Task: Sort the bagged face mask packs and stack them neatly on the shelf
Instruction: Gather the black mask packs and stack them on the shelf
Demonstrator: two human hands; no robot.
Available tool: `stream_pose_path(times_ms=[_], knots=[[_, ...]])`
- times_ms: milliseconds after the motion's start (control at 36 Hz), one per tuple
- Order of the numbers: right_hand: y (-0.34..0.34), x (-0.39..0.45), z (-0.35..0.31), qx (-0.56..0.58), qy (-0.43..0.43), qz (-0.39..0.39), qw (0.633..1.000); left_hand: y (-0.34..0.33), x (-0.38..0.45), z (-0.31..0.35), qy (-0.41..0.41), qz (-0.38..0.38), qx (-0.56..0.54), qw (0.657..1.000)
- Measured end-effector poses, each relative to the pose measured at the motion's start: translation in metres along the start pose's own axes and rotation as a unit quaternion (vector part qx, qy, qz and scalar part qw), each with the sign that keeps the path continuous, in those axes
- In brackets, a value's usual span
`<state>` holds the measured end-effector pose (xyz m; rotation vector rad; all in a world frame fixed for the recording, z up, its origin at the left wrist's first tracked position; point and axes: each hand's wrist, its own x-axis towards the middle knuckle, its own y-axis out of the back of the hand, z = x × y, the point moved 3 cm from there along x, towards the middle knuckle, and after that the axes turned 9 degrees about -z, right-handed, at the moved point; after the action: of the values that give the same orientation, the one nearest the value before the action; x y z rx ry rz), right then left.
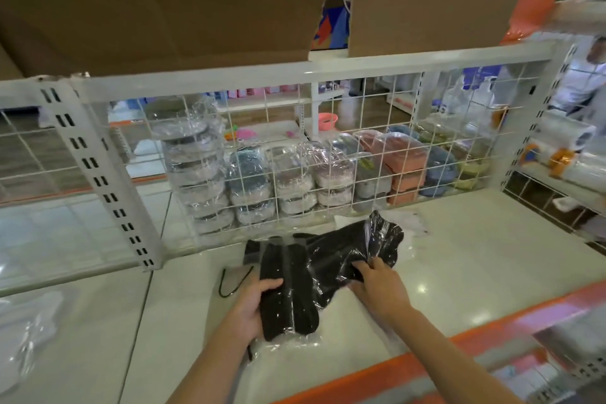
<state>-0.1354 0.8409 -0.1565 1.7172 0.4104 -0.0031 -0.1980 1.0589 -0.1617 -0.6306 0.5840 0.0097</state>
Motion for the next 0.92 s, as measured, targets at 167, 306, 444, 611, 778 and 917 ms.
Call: stream_pose_path(times_ms=[167,306,444,611,778,917], knots=[[-0.011,-0.005,0.001,-0.009,0.010,0.004,1.000,-0.006,0.003,0.010,-0.020,0.006,0.060,0.998],[-0.018,-0.012,0.010,0.067,-0.025,0.054,0.996,-0.001,0.007,0.008,-0.028,0.007,0.027,0.999],[-0.014,-0.023,-0.001,0.182,-0.058,0.088,0.978,-0.006,0.008,0.003,-0.025,-0.001,0.024,0.999],[-0.015,-0.049,-0.051,0.391,0.140,-0.079,0.906,-0.025,0.003,0.010,-0.019,-0.068,-0.003,0.997],[0.007,-0.026,-0.050,0.407,0.117,0.012,0.906,-0.015,0.005,0.016,-0.062,0.027,0.075,0.995],[0.015,0.004,-0.030,0.167,0.066,-0.024,0.984,-0.006,-0.005,0.015,-0.075,0.063,0.017,0.995]])
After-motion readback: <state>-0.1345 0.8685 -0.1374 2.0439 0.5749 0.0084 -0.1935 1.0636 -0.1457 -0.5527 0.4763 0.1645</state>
